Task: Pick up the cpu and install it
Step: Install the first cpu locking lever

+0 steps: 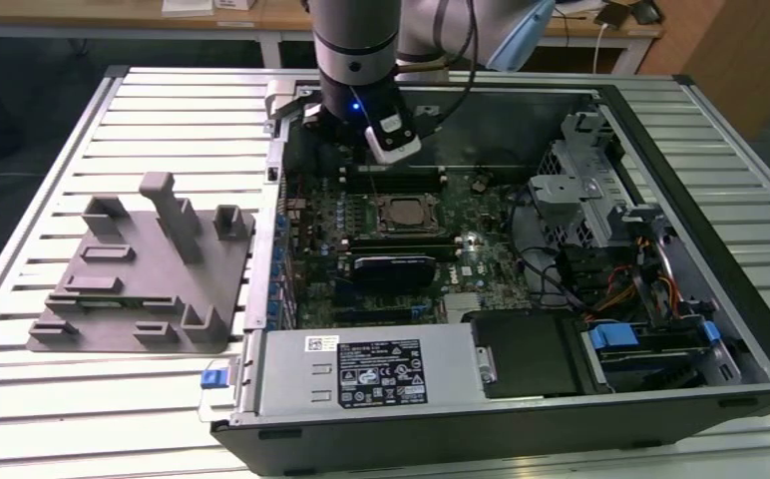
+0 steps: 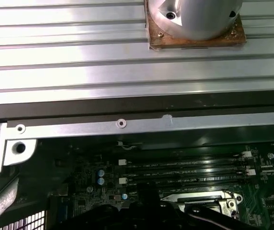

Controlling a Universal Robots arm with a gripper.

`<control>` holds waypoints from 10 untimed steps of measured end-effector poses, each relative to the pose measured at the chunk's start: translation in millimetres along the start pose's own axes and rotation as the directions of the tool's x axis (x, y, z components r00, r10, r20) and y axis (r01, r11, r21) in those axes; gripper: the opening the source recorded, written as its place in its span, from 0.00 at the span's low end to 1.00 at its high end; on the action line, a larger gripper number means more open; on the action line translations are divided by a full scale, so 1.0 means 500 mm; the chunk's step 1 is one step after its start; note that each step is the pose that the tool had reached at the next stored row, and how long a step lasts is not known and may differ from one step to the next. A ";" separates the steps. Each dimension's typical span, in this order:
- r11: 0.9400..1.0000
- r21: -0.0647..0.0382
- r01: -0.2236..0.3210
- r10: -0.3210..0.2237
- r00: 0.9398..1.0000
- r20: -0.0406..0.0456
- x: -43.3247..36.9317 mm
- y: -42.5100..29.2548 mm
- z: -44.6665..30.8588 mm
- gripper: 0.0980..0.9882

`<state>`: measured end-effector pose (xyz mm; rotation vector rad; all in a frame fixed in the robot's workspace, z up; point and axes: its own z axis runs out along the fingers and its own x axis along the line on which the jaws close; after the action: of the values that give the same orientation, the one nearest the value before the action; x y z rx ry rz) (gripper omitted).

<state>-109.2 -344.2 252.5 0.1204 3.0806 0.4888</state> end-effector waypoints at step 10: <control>1.000 0.006 0.000 0.000 1.000 -0.001 -0.026 0.002 0.001 0.01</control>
<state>-96.4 -344.2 252.5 0.1207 3.0832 0.4803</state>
